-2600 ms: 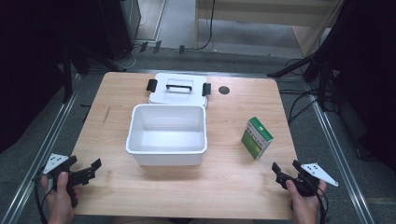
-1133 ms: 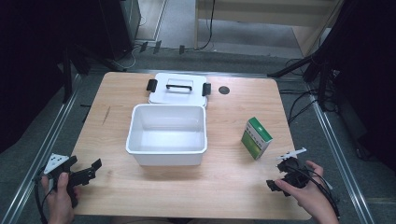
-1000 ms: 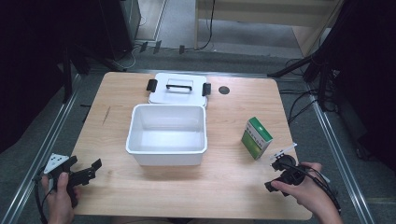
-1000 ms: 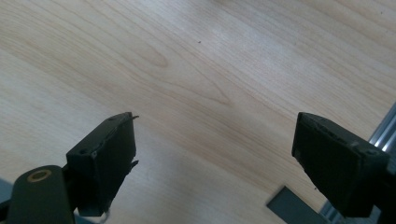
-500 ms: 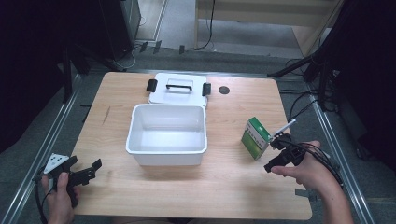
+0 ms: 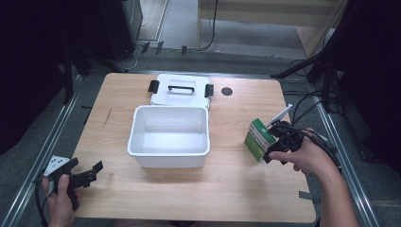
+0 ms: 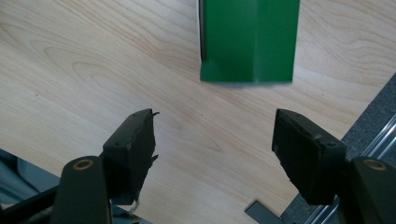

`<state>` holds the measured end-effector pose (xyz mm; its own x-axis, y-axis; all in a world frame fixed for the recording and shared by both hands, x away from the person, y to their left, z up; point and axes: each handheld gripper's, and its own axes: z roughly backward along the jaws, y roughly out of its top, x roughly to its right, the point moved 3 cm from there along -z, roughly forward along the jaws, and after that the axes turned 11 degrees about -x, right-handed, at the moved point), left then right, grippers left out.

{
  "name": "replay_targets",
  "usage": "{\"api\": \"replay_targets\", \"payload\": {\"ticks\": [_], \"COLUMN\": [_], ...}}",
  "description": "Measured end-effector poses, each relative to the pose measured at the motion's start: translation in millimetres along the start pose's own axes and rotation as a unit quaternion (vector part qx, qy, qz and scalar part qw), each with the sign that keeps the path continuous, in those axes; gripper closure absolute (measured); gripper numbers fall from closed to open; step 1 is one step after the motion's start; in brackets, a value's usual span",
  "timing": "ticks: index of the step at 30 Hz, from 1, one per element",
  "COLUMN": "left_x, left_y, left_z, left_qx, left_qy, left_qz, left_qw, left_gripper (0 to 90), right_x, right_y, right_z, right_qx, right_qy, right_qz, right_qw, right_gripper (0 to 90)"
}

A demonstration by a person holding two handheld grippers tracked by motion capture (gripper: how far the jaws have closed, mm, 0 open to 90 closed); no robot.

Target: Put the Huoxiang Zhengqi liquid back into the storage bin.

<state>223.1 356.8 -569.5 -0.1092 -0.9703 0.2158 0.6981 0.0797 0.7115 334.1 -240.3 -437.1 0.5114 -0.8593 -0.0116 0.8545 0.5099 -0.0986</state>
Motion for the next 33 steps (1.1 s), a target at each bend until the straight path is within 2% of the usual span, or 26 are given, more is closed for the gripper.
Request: {"api": "replay_targets", "payload": {"ticks": [6,8,12,24,33], "left_x": [0.0,-0.1,-0.1,-0.4,-0.7], "left_y": [0.0,0.0,0.0,0.0,0.1], "left_z": [0.0,0.0,0.0,0.0,0.0], "left_qx": [0.0,0.001,0.001,0.001,0.001], "left_qy": [-0.001,-0.001,-0.001,-0.002,-0.002], "left_qz": [0.001,0.001,0.002,0.003,0.004], "left_qw": [1.0,1.0,1.0,1.0,1.0], "left_gripper": [0.0,0.0,0.0,0.0,0.0], "right_x": [0.6,-0.2,0.1,4.3,5.1], "right_y": [12.7,19.0,26.8,48.1,61.5], "right_z": [5.1,6.8,7.2,9.2,9.1], "right_qx": [-0.007,-0.01,-0.016,-0.021,-0.006], "right_qy": [0.001,0.019,0.028,0.004,-0.006], "right_qz": [0.002,0.004,0.002,-0.003,0.007], "right_qw": [1.0,0.9998,0.9995,0.9998,0.9999], "right_gripper": [32.5,34.4,37.1,41.4,47.1]}}
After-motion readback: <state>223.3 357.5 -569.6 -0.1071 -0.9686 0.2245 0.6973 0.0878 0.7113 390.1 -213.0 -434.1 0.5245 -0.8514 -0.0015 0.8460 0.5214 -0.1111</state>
